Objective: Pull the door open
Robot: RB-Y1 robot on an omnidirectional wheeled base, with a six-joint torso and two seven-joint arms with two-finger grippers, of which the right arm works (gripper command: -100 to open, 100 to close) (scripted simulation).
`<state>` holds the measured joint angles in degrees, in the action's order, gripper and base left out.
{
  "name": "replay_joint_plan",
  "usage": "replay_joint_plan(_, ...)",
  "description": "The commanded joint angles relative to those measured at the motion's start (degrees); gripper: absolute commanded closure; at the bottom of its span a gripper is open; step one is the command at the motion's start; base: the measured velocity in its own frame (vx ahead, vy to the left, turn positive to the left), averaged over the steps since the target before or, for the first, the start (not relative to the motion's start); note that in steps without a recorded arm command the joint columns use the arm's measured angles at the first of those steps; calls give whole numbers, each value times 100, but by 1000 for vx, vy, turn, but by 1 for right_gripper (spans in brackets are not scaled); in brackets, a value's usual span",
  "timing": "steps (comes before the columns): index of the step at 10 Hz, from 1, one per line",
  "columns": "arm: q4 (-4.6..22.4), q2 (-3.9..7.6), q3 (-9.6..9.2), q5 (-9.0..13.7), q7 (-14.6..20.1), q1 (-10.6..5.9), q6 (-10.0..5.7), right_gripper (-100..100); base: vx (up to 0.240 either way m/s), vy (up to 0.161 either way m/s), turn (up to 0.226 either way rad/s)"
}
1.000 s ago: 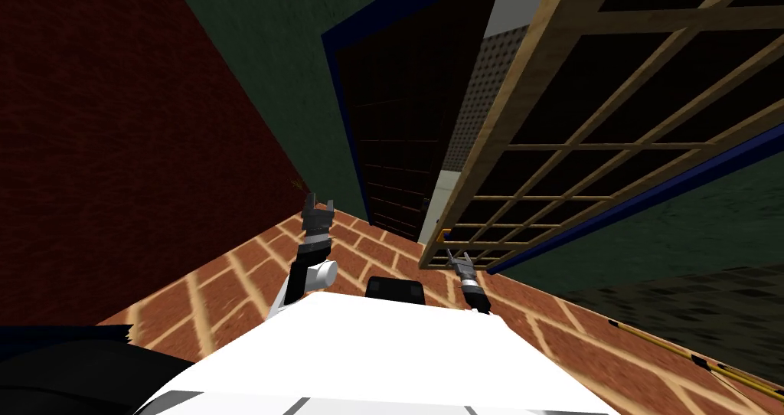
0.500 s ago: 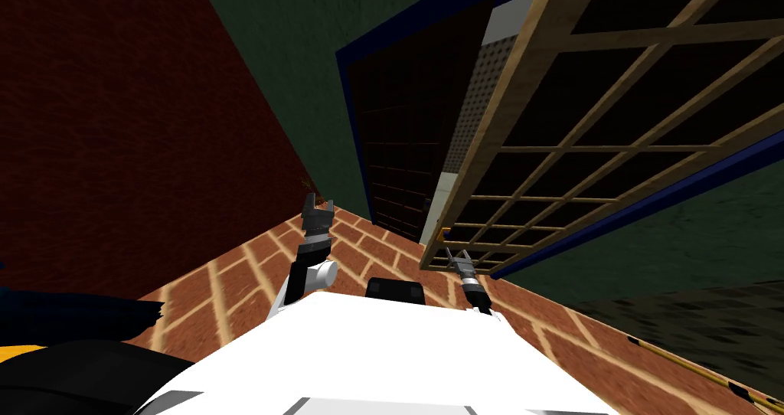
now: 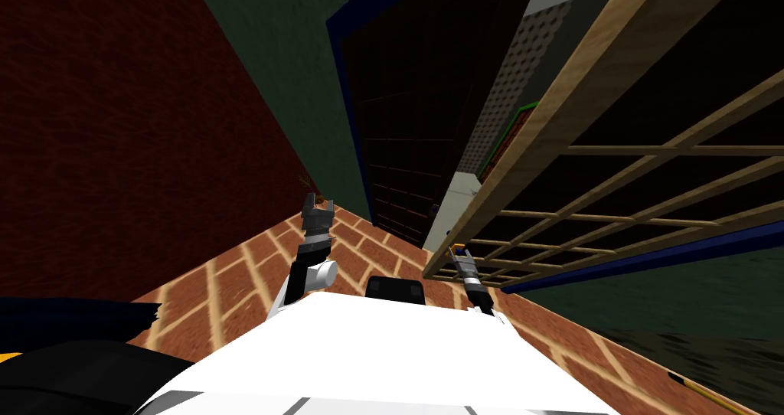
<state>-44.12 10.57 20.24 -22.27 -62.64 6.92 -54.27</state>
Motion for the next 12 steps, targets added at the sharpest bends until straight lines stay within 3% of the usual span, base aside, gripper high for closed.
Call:
replay_joint_plan(1,0,0,0,0,0,0,0,-100,79,1,-8)
replay_joint_plan(2,0,0,0,0,0,0,0,100,-16,5,4)
replay_joint_plan(7,0,0,0,0,0,0,0,100,-13,-3,2)
replay_joint_plan(9,-13,7,86,366,41,-9,356,100,-30,12,12)
replay_joint_plan(11,-13,7,86,366,41,-9,371,100,-13,16,0)
replay_joint_plan(12,-20,6,121,524,59,-13,526,100,-15,8,-5)
